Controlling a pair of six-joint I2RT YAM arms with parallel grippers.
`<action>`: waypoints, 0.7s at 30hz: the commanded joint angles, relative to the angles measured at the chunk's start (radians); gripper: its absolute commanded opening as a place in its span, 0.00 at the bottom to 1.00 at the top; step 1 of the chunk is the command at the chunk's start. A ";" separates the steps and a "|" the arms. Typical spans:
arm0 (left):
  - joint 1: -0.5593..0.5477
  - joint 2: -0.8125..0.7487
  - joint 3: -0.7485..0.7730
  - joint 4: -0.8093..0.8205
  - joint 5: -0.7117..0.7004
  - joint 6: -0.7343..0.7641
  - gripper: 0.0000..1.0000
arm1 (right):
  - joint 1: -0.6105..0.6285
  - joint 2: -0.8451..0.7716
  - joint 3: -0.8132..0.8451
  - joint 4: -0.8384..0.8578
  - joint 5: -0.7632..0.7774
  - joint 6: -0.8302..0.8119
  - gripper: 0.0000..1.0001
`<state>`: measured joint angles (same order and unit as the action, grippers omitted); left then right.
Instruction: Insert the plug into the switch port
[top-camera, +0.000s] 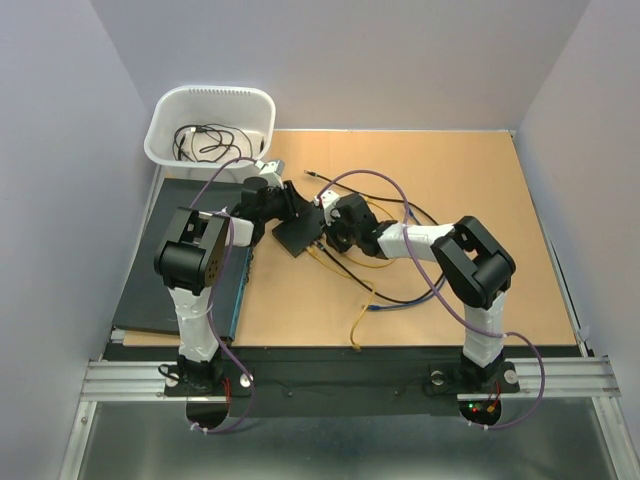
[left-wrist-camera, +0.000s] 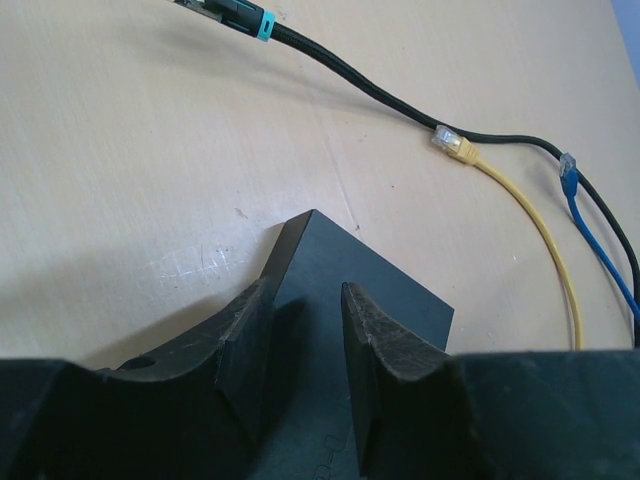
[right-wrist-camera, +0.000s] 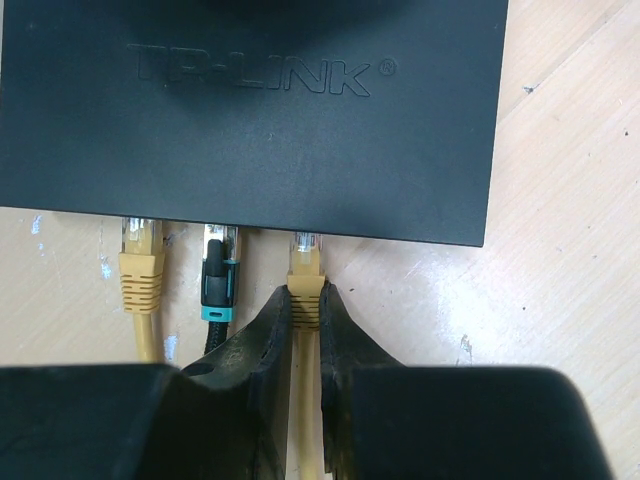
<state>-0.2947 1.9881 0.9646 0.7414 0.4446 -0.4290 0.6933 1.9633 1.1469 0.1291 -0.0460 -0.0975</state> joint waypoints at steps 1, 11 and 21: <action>-0.058 0.069 -0.053 -0.246 0.184 -0.016 0.44 | -0.023 -0.004 -0.019 0.081 0.037 -0.045 0.01; -0.084 0.075 -0.159 -0.289 0.155 -0.005 0.43 | -0.044 -0.037 -0.093 0.178 0.018 -0.090 0.01; -0.221 0.081 -0.225 -0.243 0.154 -0.039 0.42 | -0.064 0.037 0.101 0.140 -0.202 -0.157 0.00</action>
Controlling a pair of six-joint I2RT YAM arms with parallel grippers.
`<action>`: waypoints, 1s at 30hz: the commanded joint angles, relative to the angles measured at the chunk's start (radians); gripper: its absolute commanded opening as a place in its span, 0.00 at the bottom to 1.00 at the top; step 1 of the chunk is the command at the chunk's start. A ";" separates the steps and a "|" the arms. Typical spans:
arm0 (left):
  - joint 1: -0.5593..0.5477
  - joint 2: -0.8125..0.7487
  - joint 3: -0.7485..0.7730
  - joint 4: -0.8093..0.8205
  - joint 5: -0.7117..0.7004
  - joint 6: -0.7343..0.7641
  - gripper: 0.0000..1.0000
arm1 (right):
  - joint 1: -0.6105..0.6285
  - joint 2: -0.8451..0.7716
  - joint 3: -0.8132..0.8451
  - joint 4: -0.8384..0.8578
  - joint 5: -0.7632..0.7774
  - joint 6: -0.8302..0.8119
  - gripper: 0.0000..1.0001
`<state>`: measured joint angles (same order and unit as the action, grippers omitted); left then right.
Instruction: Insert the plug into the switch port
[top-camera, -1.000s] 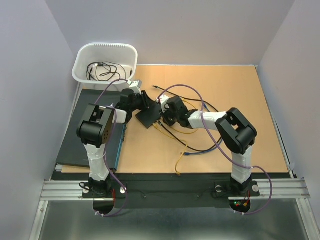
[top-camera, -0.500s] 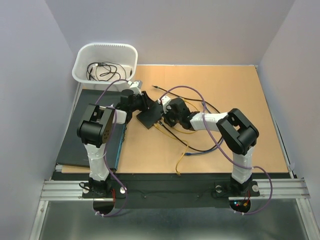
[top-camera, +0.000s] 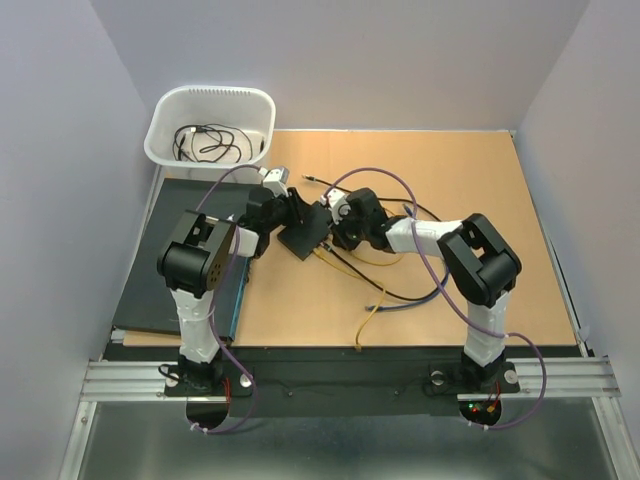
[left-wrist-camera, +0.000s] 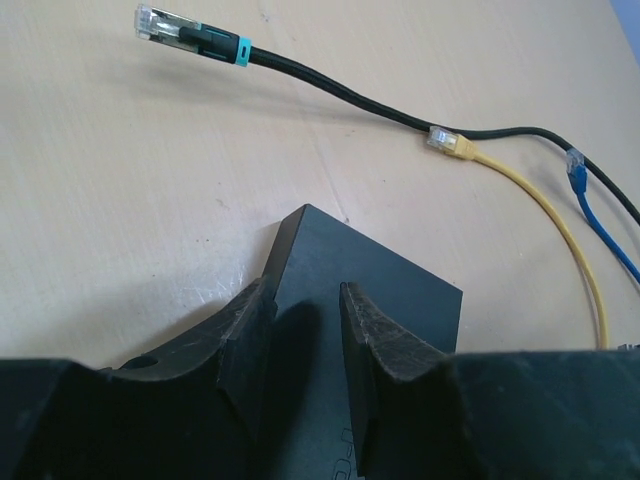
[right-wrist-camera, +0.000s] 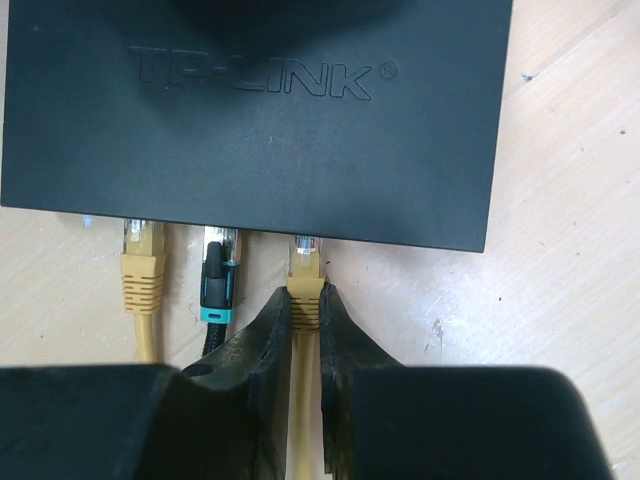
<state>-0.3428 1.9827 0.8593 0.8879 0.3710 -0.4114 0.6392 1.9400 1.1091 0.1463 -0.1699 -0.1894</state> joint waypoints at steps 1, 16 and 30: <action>-0.182 0.085 -0.124 -0.386 0.214 -0.061 0.42 | -0.010 0.068 0.184 0.119 -0.088 -0.064 0.00; -0.277 0.139 -0.187 -0.254 0.235 -0.147 0.41 | 0.027 0.266 0.503 -0.067 0.033 -0.039 0.00; -0.308 0.203 -0.229 -0.103 0.315 -0.208 0.40 | 0.132 0.125 0.170 0.426 0.107 -0.225 0.00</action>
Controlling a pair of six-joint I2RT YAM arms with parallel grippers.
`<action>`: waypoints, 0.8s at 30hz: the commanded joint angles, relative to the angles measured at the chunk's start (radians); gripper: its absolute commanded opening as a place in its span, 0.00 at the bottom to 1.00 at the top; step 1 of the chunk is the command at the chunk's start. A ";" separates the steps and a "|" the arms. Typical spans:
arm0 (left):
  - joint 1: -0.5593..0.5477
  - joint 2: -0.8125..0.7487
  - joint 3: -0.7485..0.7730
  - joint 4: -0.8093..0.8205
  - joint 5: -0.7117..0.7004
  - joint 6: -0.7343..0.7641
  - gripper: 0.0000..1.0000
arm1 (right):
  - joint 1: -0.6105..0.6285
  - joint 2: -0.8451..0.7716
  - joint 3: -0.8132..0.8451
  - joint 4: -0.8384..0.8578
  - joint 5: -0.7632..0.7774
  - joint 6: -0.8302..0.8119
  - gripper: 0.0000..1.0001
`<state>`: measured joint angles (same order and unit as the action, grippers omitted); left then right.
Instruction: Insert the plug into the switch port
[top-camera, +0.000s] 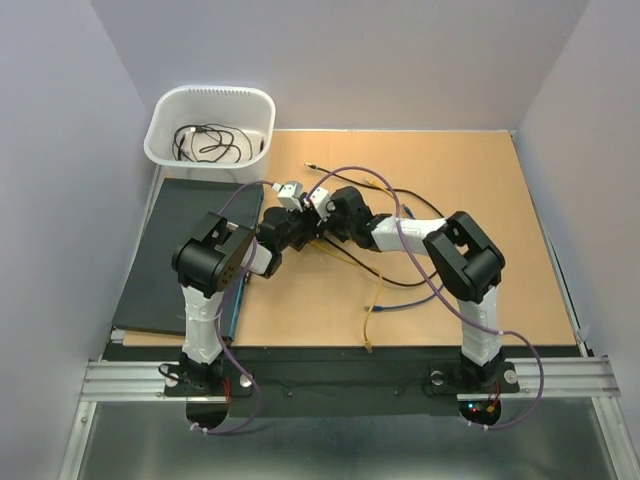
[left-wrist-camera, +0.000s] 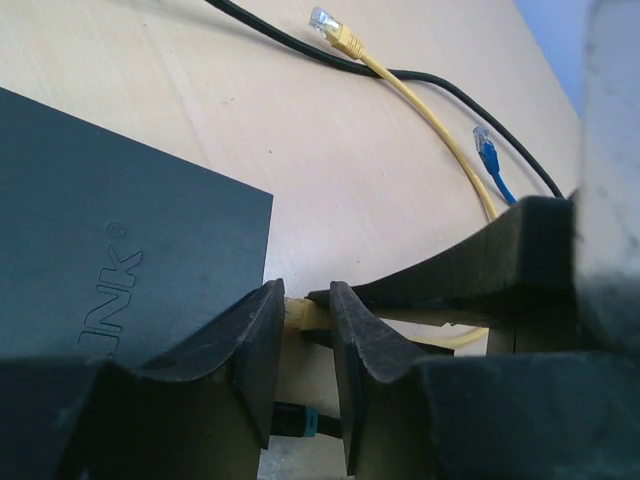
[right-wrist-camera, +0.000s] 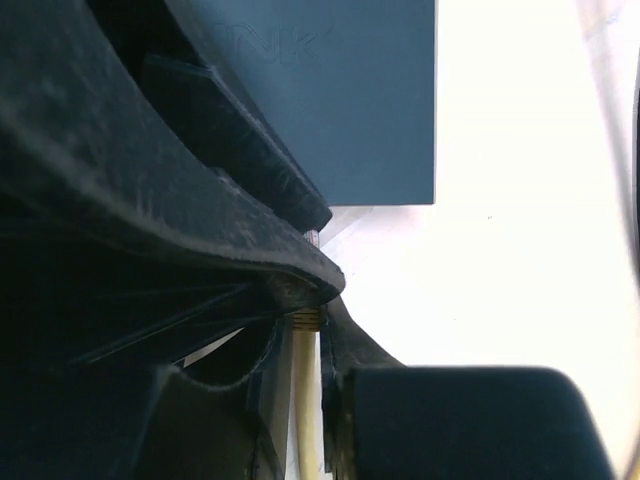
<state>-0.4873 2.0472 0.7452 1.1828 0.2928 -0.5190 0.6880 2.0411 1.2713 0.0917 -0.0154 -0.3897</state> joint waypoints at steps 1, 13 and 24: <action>-0.163 0.139 -0.116 -0.393 0.397 -0.102 0.40 | 0.084 0.024 0.005 0.480 -0.037 -0.024 0.00; -0.079 -0.039 -0.055 -0.550 0.356 -0.052 0.41 | 0.084 -0.025 -0.160 0.511 0.009 0.089 0.00; 0.130 -0.278 0.157 -0.853 0.158 0.074 0.48 | 0.084 -0.162 -0.305 0.494 0.031 0.181 0.00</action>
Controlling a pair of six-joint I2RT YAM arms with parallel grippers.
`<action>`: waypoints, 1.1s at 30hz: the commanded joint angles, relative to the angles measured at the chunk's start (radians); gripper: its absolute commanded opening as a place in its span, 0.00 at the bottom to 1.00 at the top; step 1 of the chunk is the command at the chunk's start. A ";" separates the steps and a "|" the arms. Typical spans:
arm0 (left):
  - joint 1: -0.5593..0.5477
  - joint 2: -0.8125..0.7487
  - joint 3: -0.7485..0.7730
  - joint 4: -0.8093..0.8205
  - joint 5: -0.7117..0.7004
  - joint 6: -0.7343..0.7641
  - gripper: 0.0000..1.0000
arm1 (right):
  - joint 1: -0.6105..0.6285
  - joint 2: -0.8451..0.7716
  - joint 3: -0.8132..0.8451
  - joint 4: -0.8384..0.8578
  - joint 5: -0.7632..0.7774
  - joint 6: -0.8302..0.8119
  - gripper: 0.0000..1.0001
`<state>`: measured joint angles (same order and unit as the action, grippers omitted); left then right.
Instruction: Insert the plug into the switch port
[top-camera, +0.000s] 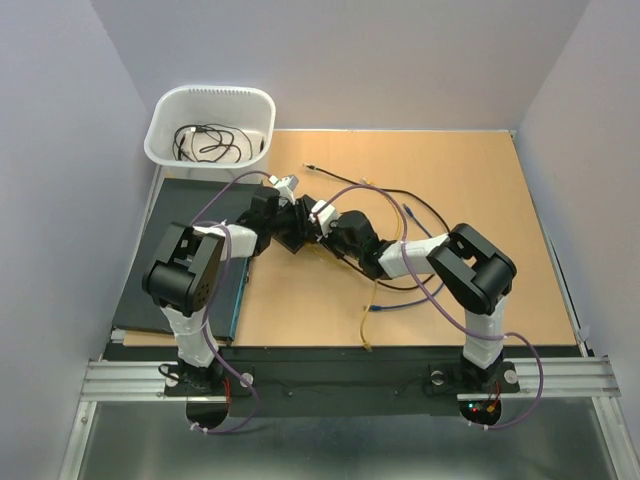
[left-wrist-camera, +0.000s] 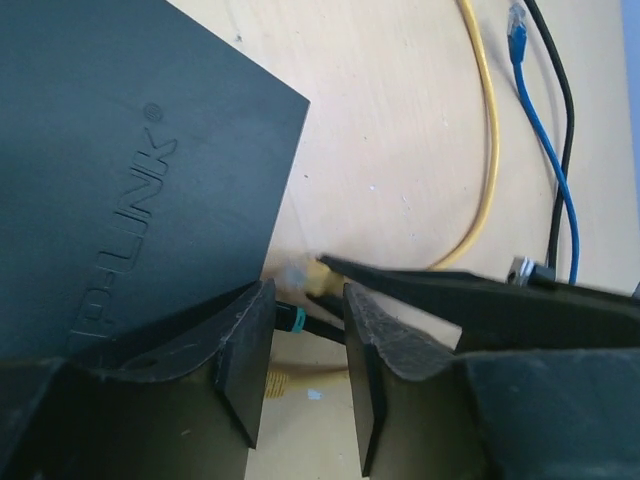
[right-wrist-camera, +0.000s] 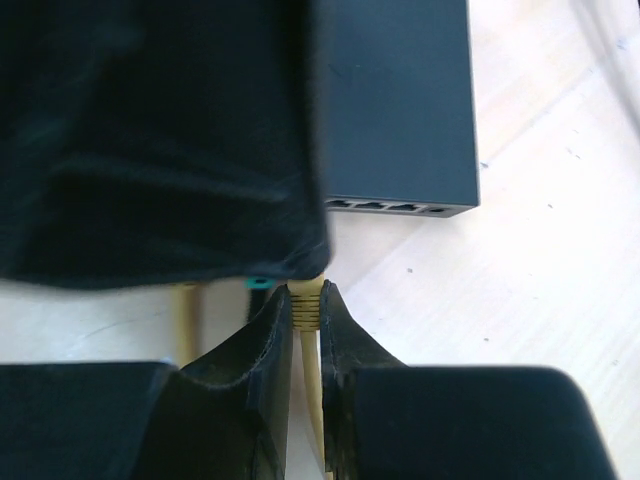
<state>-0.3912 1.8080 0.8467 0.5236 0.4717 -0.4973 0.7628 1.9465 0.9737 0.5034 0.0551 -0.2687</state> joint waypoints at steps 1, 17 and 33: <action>0.043 -0.044 0.063 -0.179 -0.043 0.055 0.50 | 0.009 -0.070 -0.003 0.067 -0.044 0.062 0.00; 0.140 -0.088 0.170 -0.083 -0.033 0.101 0.64 | 0.006 -0.060 0.017 -0.032 0.038 0.077 0.01; 0.198 0.237 0.471 -0.322 -0.248 0.204 0.65 | -0.030 -0.150 0.056 -0.144 0.052 0.103 0.01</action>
<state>-0.1947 2.0010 1.2320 0.2829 0.2817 -0.3340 0.7441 1.8549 0.9920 0.3679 0.0826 -0.1772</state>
